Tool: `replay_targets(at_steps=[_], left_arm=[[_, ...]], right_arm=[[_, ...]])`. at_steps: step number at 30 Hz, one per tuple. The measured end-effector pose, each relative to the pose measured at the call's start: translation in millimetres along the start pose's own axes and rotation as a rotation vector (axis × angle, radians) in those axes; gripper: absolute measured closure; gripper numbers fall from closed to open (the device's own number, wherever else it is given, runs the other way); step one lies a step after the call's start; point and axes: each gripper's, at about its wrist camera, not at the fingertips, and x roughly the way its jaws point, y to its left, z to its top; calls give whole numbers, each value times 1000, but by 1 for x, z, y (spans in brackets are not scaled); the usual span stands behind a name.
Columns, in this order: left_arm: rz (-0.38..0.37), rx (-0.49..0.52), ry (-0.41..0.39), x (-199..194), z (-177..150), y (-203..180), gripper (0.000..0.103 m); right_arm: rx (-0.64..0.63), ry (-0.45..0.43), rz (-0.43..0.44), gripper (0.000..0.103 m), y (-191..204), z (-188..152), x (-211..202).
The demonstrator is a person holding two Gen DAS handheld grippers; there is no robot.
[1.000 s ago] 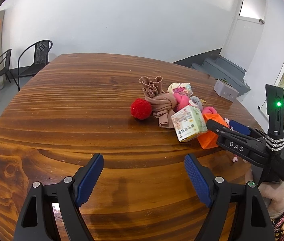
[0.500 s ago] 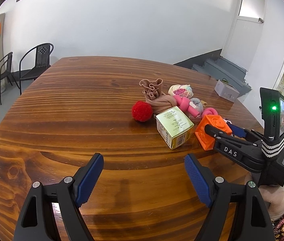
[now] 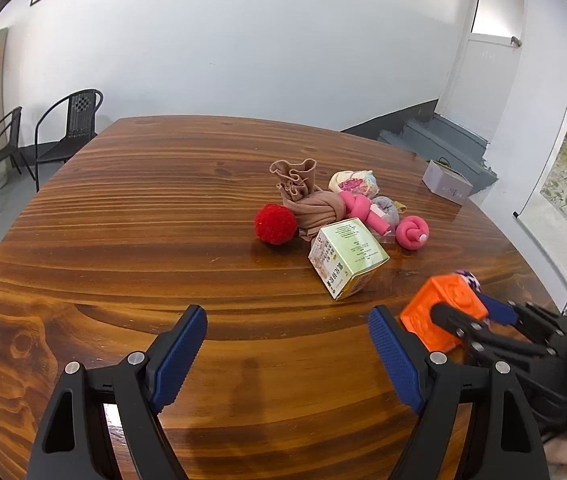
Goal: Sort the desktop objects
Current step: 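Grasp the orange cube with the right tool while the left tool grasps the green-white box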
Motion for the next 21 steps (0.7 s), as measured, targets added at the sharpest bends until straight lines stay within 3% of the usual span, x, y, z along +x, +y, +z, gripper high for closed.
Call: replay_targets(at_steps=[11, 21], left_arm=[[-1, 1, 50, 48, 19, -62, 18], [114, -90, 75, 97, 32, -66, 19]], right_arm=[[108, -35, 25, 47, -37, -33, -32], [128, -41, 2, 47, -45, -39, -39]])
